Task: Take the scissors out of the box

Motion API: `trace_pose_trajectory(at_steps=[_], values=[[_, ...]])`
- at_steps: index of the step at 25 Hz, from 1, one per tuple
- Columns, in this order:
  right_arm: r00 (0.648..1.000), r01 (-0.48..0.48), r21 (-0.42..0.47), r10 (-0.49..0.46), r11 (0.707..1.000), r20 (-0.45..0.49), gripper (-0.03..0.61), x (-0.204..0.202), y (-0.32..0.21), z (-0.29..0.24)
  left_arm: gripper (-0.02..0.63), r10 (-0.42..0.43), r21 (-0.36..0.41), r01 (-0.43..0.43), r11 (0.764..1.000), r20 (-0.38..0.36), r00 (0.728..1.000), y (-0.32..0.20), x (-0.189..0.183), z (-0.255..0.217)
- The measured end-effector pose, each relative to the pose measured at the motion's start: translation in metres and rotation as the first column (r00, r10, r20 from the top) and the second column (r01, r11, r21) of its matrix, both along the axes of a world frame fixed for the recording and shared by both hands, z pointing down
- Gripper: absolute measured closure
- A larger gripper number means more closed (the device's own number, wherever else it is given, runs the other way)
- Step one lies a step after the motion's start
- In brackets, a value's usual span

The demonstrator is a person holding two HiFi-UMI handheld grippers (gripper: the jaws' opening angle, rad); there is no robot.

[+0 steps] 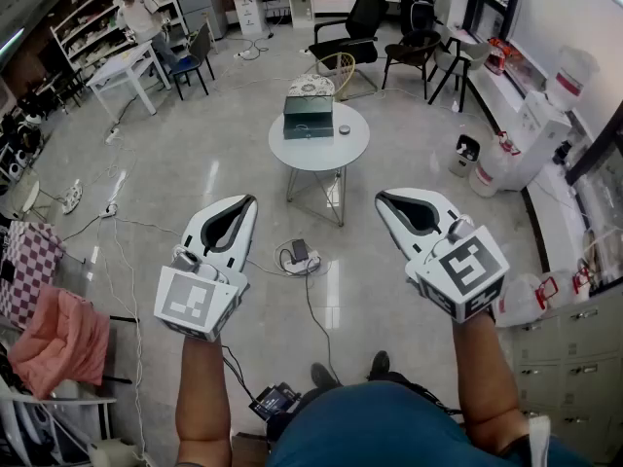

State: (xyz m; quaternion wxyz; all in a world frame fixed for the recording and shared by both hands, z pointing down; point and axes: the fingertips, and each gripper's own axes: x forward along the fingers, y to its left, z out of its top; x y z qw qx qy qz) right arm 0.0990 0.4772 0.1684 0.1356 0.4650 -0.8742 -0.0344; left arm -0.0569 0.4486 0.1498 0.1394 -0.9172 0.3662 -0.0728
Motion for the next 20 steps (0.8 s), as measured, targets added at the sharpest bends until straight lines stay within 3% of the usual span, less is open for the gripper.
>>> trace_pose_trajectory(at_steps=[12,20], values=[[1.000,-0.014,-0.008,0.014,1.000,-0.009,0.541,-0.020,-0.005,0.004,0.595,0.009,-0.010,-0.009,1.000,-0.004,1.000,-0.006,-0.018,0.007],[0.998,-0.049,0.017,0.048,0.999,0.028,0.540,-0.050,-0.010,-0.002,0.595,0.006,-0.016,-0.006,1.000,-0.005,1.000,-0.013,-0.053,0.009]])
